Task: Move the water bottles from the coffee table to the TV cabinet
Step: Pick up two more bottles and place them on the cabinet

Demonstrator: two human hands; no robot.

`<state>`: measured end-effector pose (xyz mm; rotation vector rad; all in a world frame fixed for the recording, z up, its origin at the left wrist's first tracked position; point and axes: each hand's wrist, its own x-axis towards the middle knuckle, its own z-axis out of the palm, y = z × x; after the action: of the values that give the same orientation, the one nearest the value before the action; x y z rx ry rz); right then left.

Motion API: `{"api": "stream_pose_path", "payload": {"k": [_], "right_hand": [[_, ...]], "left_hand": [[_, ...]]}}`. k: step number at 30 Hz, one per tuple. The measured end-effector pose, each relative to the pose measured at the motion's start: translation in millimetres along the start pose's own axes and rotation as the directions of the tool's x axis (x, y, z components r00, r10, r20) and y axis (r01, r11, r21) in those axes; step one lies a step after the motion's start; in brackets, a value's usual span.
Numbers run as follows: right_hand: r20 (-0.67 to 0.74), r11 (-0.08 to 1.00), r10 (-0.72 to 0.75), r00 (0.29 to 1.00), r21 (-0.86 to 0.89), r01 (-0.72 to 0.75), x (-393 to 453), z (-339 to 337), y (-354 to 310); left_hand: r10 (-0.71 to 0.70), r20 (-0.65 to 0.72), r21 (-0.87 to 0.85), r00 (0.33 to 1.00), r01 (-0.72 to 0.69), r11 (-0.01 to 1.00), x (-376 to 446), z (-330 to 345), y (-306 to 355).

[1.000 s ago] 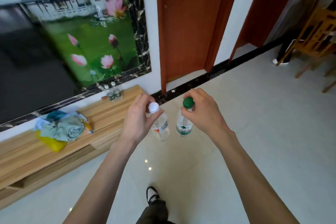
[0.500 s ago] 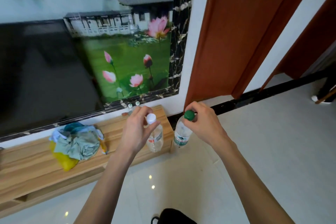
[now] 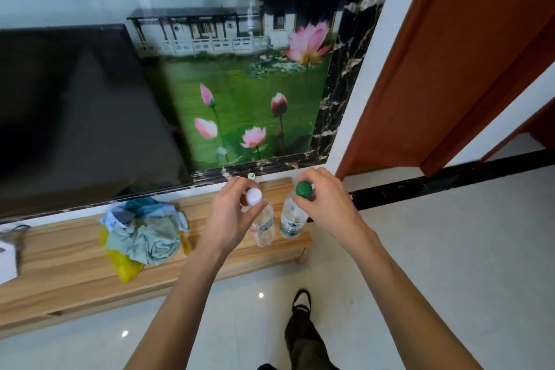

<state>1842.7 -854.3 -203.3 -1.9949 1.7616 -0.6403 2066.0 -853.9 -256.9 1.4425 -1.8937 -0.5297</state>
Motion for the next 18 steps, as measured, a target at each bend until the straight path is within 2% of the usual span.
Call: {"api": "stream_pose_path", "payload": {"k": [18], "right_hand": [[0.256,0.997,-0.078,0.963,0.03,0.072,185.1,108.7,92.0]], "left_hand": [[-0.234,0.019,0.11,0.972,0.231,0.967,114.8,89.7,-102.7]]}}
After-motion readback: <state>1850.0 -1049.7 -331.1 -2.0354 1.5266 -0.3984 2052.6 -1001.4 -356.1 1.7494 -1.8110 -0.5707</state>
